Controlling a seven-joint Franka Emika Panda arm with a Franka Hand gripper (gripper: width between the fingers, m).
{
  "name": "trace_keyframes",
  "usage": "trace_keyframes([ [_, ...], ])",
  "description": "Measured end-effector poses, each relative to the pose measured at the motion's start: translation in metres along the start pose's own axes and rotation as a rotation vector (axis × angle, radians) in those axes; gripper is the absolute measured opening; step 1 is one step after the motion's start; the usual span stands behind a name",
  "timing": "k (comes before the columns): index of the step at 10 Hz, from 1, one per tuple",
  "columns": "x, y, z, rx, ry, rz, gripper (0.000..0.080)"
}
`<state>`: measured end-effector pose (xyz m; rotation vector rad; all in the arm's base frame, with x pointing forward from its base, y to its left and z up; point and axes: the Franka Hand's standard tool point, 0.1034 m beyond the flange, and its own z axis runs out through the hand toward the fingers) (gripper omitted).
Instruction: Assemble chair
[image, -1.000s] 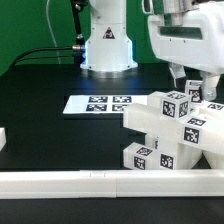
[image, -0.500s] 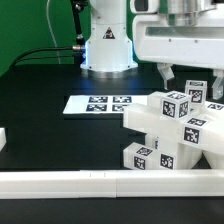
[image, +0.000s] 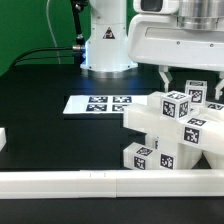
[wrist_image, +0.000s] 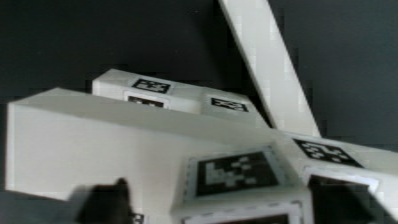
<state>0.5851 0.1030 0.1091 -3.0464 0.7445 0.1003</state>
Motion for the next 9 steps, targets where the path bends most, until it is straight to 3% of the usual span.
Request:
trace_keyframes([
  [1,-0.0001,-0.0001,0.0000,0.000,0.000,0.064,0.0294],
  [5,-0.0011,-0.0017,0.0000,0.005,-0.004,0.367,0.0278],
  [9,0.0017,-0.0039,-0.0003,0.033,0.000,0.635,0.0279],
])
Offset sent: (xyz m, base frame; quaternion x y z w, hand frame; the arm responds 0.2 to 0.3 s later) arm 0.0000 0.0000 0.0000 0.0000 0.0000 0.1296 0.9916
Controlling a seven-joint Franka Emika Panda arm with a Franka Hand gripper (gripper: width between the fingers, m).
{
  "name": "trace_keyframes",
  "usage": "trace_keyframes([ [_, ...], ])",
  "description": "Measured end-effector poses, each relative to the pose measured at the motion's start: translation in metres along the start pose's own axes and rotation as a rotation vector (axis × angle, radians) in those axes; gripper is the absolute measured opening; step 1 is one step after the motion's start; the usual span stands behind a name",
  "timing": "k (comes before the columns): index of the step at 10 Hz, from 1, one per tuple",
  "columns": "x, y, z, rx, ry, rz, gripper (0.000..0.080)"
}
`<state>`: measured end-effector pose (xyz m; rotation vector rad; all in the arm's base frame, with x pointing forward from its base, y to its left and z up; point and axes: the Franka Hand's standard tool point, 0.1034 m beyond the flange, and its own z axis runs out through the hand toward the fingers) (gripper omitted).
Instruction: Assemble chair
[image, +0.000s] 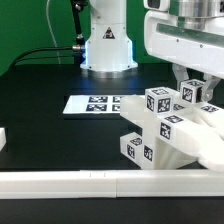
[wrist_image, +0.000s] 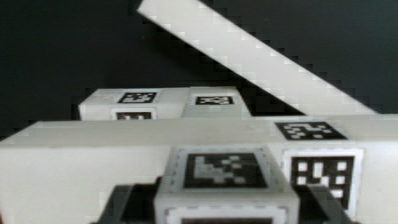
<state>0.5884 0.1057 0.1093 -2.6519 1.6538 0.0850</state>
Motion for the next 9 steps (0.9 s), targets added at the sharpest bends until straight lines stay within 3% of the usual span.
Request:
trace_keyframes([
  [2,0.000,0.000,0.000,0.000,0.000,-0.002,0.0279],
  [3,0.000,0.000,0.000,0.000,0.000,-0.002,0.0370],
  [4,0.000,-0.001,-0.002,0.004,-0.002,-0.004,0.0370],
  [5,0.002,-0.001,-0.009,0.018,-0.005,-0.011,0.0546],
  [6,0.002,0.001,-0.017,0.027,-0.007,-0.020,0.0630],
  [8,0.001,0.006,-0.039,0.048,-0.019,-0.046,0.0644],
  [9,-0.001,0.006,-0.043,0.044,-0.026,-0.047,0.0648],
])
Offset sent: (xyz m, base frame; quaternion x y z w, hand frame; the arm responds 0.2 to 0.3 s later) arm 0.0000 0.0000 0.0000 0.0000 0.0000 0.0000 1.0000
